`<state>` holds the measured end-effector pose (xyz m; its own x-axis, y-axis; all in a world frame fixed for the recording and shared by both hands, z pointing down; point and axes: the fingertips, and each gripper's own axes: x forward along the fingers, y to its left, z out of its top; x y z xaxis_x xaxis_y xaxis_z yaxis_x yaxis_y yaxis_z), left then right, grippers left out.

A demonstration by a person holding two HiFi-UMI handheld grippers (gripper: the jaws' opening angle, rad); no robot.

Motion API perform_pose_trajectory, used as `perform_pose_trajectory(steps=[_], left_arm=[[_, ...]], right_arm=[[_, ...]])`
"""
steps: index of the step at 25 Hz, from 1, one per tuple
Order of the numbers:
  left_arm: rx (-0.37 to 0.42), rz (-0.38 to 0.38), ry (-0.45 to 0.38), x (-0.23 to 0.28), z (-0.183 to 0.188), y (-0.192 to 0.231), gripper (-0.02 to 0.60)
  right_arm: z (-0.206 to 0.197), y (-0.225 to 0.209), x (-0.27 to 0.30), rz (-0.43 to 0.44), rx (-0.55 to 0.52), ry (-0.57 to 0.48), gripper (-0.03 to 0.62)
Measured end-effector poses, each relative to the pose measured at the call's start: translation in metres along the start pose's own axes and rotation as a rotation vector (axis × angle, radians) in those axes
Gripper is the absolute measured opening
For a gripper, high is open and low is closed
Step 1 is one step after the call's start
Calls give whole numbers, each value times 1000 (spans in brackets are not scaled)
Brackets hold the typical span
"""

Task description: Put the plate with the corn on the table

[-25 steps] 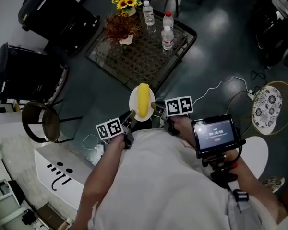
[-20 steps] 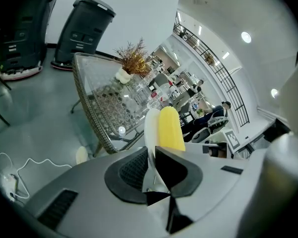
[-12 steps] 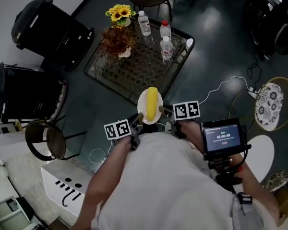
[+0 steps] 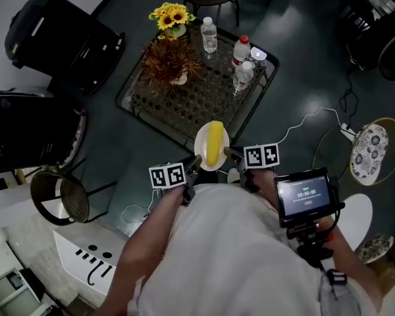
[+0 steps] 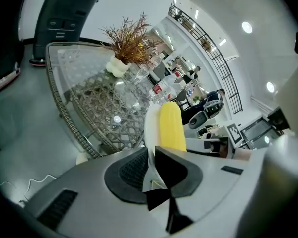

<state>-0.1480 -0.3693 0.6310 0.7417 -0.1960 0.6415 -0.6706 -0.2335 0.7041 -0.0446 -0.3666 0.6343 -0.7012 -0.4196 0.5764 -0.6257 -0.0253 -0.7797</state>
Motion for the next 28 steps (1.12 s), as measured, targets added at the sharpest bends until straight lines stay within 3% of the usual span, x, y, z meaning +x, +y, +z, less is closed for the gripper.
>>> perform_pose_trajectory(steps=[7, 14, 28], left_arm=[[-49, 17, 46, 6, 3, 36, 54], [-39, 18, 94, 17, 21, 71, 54], [-30, 49, 85, 46, 69, 101, 54]], right_arm=[[2, -11, 39, -14, -13, 79, 54], [15, -22, 76, -42, -17, 122, 54], [64, -40, 112, -81, -29, 101, 54]])
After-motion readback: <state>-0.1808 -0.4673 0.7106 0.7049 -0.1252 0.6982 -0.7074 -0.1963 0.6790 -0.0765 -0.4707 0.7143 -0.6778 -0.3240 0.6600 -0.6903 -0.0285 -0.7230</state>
